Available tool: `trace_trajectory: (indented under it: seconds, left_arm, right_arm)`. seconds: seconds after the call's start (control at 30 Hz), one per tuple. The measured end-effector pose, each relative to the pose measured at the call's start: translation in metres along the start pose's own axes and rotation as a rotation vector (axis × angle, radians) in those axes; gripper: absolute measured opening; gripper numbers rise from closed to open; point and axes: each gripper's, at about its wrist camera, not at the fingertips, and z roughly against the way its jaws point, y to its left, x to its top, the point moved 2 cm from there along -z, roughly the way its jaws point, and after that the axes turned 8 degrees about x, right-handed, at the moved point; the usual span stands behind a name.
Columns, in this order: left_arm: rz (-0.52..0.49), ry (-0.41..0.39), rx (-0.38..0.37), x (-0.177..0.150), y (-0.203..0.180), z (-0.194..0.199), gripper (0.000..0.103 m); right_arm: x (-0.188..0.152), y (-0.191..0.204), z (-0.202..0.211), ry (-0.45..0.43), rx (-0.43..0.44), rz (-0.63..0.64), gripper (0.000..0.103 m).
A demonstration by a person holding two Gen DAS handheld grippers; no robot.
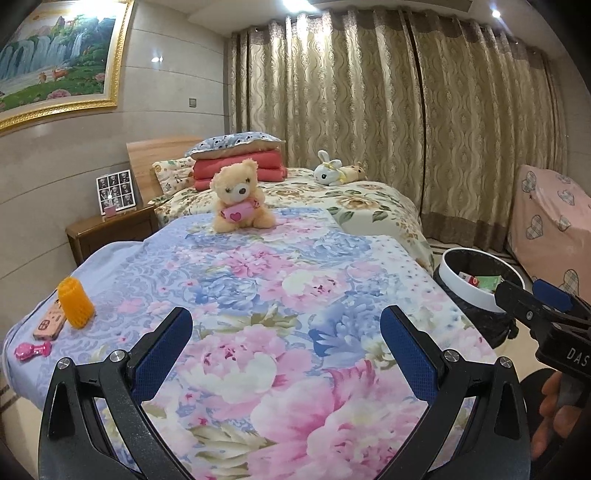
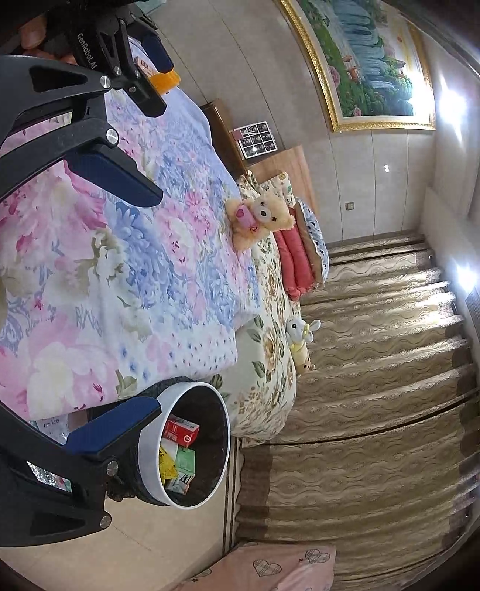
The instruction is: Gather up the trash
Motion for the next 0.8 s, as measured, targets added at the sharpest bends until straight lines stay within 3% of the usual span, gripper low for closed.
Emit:
trace_trajectory:
  seconds: [0.8]
  left_arm:
    - [0.006,0.007,-0.028,-0.0014,-0.0041,0.0021,0.103]
  right_arm:
    - [0.0026,-0.0059,0.0031,0.0,-0.005,-0.016,0.103]
